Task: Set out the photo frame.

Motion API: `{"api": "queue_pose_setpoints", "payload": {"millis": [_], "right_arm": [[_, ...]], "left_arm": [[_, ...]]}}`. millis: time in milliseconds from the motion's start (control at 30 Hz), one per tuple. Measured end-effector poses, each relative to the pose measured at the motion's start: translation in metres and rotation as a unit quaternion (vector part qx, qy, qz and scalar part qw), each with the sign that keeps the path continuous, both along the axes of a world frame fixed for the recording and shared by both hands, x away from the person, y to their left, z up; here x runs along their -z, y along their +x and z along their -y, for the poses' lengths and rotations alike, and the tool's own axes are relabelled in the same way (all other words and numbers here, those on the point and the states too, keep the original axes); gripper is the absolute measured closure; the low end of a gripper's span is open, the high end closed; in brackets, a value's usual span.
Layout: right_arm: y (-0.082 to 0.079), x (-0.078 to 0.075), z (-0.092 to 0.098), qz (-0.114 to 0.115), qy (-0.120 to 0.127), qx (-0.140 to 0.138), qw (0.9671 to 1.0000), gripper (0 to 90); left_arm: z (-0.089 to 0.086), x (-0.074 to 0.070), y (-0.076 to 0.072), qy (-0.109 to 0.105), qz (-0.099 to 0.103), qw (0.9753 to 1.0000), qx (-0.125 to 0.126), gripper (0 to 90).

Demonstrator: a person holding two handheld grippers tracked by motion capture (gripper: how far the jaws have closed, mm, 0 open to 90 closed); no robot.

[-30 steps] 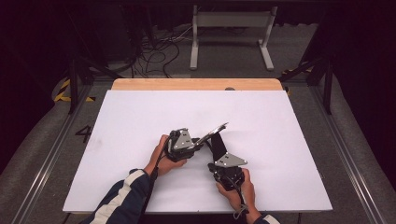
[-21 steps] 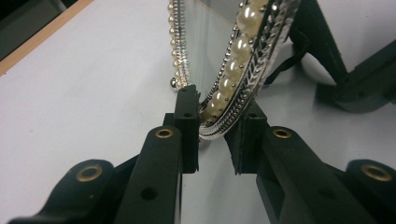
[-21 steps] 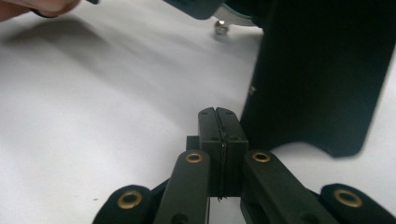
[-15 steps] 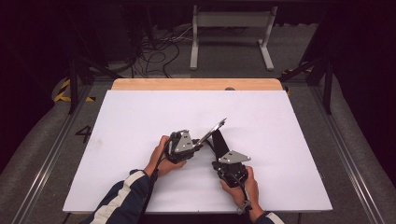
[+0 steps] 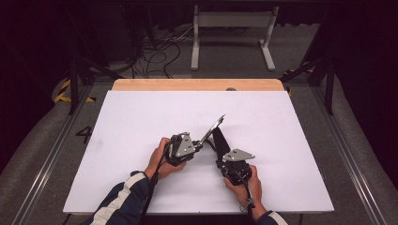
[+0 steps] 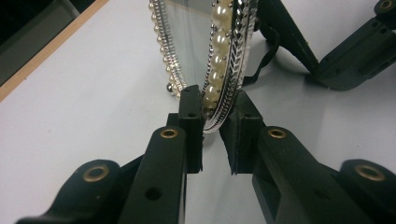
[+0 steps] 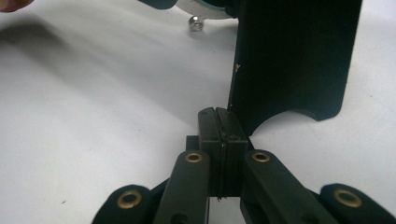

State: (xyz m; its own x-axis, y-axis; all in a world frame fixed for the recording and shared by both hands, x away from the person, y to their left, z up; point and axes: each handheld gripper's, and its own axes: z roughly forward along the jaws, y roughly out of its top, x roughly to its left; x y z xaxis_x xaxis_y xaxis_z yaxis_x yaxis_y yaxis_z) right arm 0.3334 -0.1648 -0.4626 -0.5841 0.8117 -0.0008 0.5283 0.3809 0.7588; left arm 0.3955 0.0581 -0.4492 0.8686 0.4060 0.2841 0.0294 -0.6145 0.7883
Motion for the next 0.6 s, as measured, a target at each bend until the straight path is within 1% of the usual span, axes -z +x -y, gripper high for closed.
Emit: {"api": "queue_pose_setpoints", "payload": {"millis": [67, 100, 133, 167, 233, 267, 300, 333, 367, 400, 500, 533, 600], "right_arm": [[-0.001, 0.000, -0.001, 0.007, -0.003, 0.002, 1.0000, 90.0], [-0.002, 0.000, 0.000, 0.009, 0.000, 0.002, 1.0000, 90.0], [-0.002, 0.000, 0.000, 0.009, 0.000, 0.002, 1.0000, 90.0], [-0.003, -0.001, 0.000, 0.013, 0.014, -0.006, 0.9998, 90.0], [-0.005, -0.003, -0.001, 0.026, 0.014, -0.005, 0.9995, 90.0], [-0.005, -0.004, -0.004, 0.040, 0.024, -0.013, 0.9988, 90.0], [-0.005, -0.004, -0.004, 0.040, 0.024, -0.013, 0.9988, 90.0], [-0.004, -0.005, -0.007, 0.047, 0.016, -0.013, 0.9987, 90.0], [-0.003, -0.005, -0.009, 0.047, 0.014, -0.015, 0.9987, 90.0], [0.000, -0.004, -0.011, 0.045, 0.012, -0.013, 0.9988, 90.0], [0.003, -0.003, -0.012, 0.042, 0.011, -0.008, 0.9990, 90.0], [0.003, -0.003, -0.012, 0.042, 0.008, -0.006, 0.9990, 90.0], [0.004, -0.003, -0.012, 0.044, 0.005, -0.001, 0.9990, 90.0]], "left_arm": [[-0.001, 0.001, 0.001, -0.006, -0.003, 1.0000, 0.003, 77.0], [-0.001, 0.001, 0.001, -0.010, -0.006, 0.9999, 0.002, 75.2], [0.000, 0.002, 0.002, -0.013, -0.010, 0.9999, 0.003, 75.2], [0.001, 0.002, 0.002, -0.010, -0.011, 0.9999, 0.002, 68.2], [0.004, 0.004, 0.002, -0.003, -0.010, 0.9999, 0.002, 60.1], [0.006, 0.006, 0.003, 0.003, -0.007, 1.0000, 0.002, 56.0], [0.007, 0.007, 0.004, 0.009, -0.006, 0.9999, -0.002, 56.0], [0.008, 0.009, 0.005, 0.012, -0.007, 0.9999, -0.006, 55.3], [0.008, 0.010, 0.007, 0.007, -0.010, 0.9999, -0.003, 55.2], [0.008, 0.012, 0.009, -0.001, -0.017, 0.9998, -0.007, 55.9], [0.009, 0.012, 0.010, -0.003, -0.017, 0.9998, -0.006, 59.3], [0.009, 0.013, 0.010, 0.001, -0.014, 0.9998, -0.012, 59.3], [0.009, 0.014, 0.012, 0.005, -0.015, 0.9998, -0.016, 65.3]]}}
